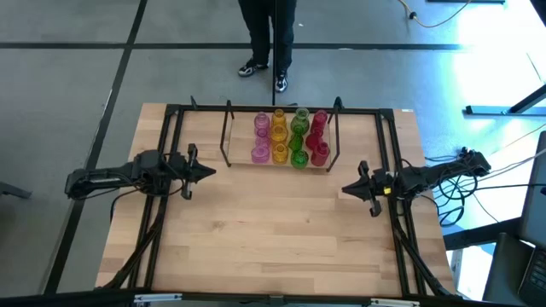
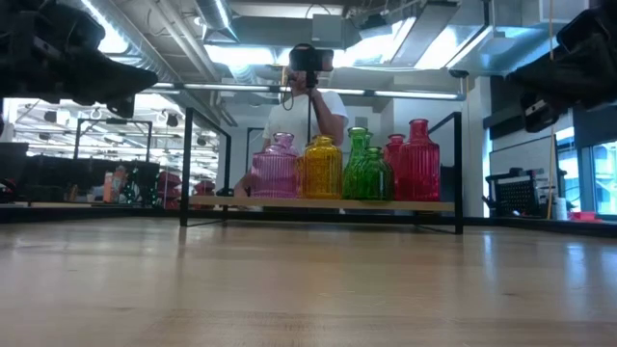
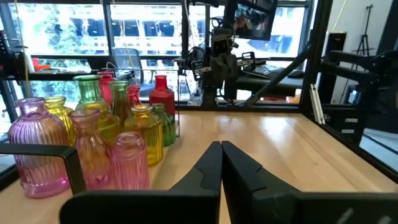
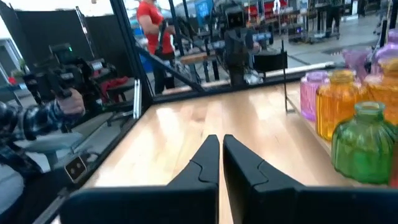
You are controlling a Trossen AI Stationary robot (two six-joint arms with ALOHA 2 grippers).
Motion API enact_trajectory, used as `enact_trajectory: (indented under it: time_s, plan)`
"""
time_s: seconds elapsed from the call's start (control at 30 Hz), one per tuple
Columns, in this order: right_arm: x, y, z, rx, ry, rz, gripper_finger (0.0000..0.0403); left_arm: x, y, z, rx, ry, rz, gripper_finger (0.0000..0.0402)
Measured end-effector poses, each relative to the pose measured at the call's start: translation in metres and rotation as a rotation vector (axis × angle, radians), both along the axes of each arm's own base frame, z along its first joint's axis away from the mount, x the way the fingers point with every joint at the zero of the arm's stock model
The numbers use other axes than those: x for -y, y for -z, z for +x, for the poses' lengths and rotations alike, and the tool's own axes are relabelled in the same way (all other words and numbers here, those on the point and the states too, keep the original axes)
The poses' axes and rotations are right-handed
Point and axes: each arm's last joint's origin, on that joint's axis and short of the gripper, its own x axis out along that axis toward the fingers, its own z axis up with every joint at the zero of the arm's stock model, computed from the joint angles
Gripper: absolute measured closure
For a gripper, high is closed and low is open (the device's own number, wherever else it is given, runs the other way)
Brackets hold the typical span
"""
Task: Sort vases onto shelf
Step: Return to Home Position
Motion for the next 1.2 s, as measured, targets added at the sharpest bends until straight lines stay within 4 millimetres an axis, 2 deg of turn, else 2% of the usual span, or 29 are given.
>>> enact_trajectory:
  time_s: [0.23, 0.4, 1.2]
  plan:
    - [0.0001, 0.0024, 0.0001, -0.023, 0.003, -0.017, 0.0394, -0.0015, 0.0012, 0.0002, -0.014, -0.051, 0.01, 0.0401]
    - [0.0025, 0.0044, 0.0003, -0.042, 0.086, -0.041, 0.0394, -0.002, 0.0013, 0.0002, -0.015, -0.069, 0.009, 0.0401]
    - [0.0025, 0.0047, 0.0003, -0.043, 0.085, -0.068, 0.0394, -0.0021, 0.0013, 0.0002, -0.015, -0.07, 0.008, 0.0401]
